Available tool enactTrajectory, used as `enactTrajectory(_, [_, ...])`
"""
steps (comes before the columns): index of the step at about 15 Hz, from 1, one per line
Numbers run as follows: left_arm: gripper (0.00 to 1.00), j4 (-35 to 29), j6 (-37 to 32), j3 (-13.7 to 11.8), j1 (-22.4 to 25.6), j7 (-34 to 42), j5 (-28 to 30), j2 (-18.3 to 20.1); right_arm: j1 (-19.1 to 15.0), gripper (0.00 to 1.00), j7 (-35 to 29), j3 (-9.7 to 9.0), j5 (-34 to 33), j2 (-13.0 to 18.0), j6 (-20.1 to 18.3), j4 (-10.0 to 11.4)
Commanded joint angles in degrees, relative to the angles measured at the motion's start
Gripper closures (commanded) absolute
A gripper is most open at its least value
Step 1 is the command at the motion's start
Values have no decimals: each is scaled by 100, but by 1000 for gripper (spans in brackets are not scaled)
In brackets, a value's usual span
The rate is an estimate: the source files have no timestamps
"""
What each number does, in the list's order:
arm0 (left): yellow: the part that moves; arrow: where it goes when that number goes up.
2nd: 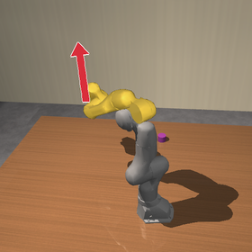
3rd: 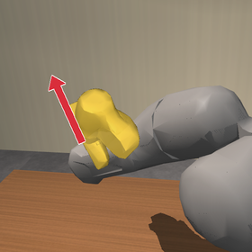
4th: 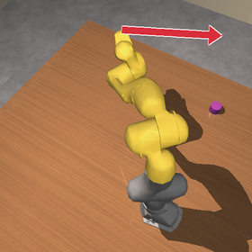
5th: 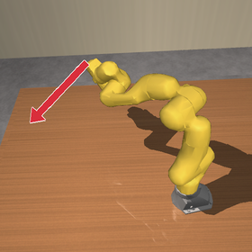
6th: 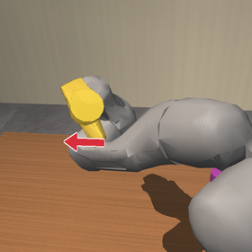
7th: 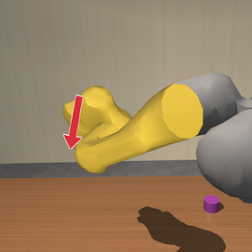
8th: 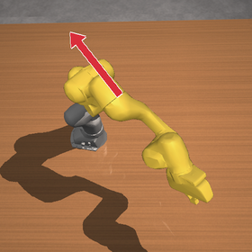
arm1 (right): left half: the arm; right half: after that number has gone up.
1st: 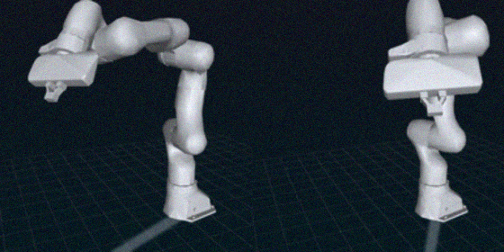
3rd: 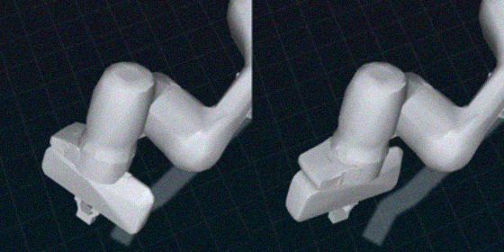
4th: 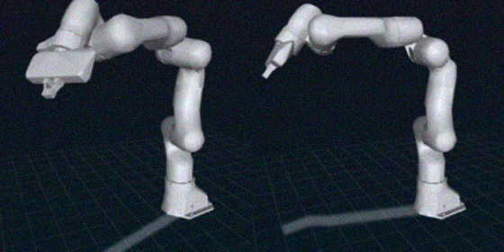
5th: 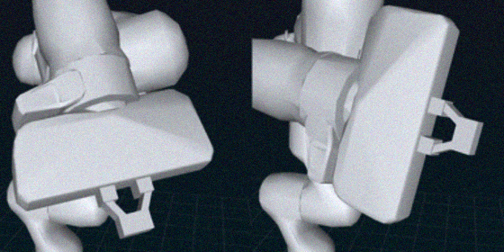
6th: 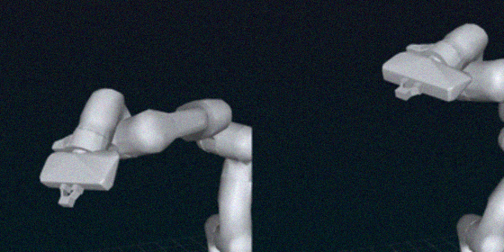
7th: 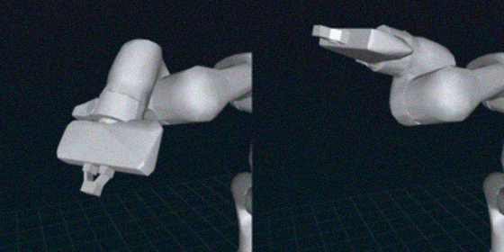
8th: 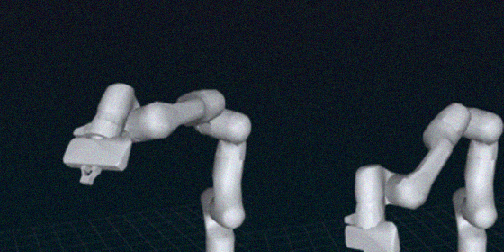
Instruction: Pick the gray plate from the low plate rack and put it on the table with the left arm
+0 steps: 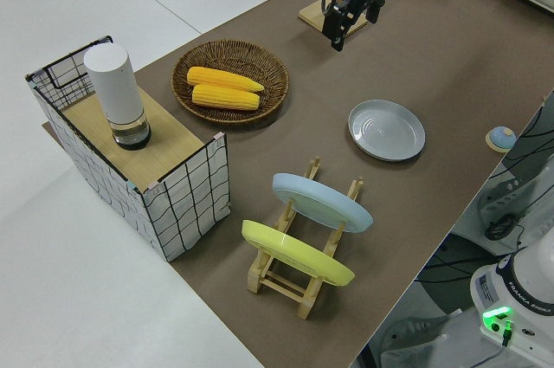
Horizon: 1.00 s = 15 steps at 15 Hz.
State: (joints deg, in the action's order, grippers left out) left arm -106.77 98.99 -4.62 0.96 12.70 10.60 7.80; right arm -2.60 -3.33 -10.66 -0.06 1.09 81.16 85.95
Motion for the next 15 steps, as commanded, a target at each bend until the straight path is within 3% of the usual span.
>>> enactTrajectory(1, [7,682,-616,-30,-52,-172,-208,-60,-56,13,8,-33,59,14,-83,-35])
enactTrajectory(3, [7,1130,-1072,-21,-52,-198,-462,-77,-56,13,-1,-33,59,14,-83,-35])
enactTrajectory(6, [7,1255,-1329,14,-60,-216,-567,-42,-56,11,-1,-33,59,14,-83,-35])
enactTrajectory(11, [7,1203,-1304,769,-52,-602,-1613,81,-56,13,-1,-33,59,14,-83,-35])
enactTrajectory(15, [7,713,-910,945,-60,-708,-1641,194,-56,11,-1,-33,59,14,-83,-35])
